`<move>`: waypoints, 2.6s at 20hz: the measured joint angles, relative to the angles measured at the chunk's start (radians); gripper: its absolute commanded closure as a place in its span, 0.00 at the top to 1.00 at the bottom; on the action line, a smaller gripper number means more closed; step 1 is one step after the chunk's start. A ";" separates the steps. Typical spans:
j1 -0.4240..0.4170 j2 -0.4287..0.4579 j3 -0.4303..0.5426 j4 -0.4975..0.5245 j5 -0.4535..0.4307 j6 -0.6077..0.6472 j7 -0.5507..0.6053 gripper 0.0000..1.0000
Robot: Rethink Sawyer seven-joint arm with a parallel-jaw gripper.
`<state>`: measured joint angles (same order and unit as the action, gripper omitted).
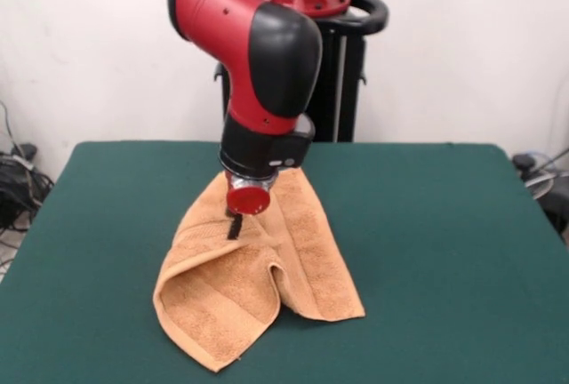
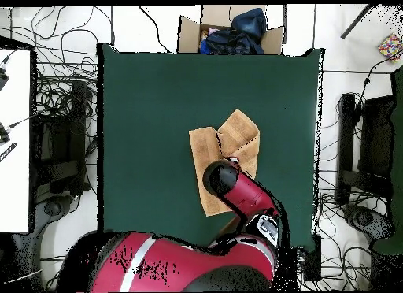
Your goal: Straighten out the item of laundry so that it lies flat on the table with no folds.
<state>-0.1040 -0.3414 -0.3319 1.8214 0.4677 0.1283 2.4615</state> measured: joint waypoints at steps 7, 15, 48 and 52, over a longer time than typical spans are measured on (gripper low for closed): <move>0.033 0.013 -0.001 -0.005 0.007 -0.015 0.000 0.00; 0.021 0.007 0.010 -0.002 0.007 -0.018 0.000 0.00; 0.017 -0.004 0.014 -0.047 0.015 0.020 0.000 1.00; 0.018 -0.015 0.014 -0.057 0.015 0.055 0.000 1.00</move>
<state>-0.0857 -0.3564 -0.3175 1.7643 0.4829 0.1828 2.4615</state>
